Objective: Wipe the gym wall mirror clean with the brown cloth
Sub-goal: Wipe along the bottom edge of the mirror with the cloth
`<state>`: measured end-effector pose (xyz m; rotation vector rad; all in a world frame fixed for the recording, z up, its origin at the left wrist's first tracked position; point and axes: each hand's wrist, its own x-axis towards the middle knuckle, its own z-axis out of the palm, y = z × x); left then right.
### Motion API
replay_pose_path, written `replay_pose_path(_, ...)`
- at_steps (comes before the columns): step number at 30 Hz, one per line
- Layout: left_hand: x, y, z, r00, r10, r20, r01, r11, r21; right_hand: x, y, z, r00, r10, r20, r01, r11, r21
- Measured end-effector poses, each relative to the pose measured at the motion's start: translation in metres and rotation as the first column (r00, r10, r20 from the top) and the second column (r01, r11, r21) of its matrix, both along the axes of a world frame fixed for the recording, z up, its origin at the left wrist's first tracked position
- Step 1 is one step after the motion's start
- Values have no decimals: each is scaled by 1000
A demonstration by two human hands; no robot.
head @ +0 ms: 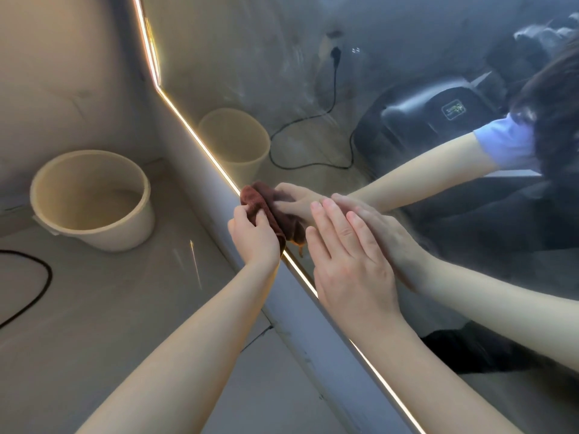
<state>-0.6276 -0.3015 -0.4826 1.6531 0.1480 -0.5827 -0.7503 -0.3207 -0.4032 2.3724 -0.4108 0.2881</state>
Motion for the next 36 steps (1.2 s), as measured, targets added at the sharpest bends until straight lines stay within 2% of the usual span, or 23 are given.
replay_pose_path(6,29,-3,1,1000,-1,-4,1,1000,-5,38,-3,4,999,18,38,-20,999,37)
replay_pose_path(23,116,-16,-15,1000,-11,-17,11,1000,7,127,-20,-3,999,33,-31,-32,999,39)
replay_pose_path(29,142,-21,-23,1000,-13,17,12,998,55,151,-22,-12,1000,23,-4,-23,997,77)
replay_pose_path(36,187,-38,-30,993,115,6,-115,990,81,163,-25,-21,999,24,33,-28,990,139)
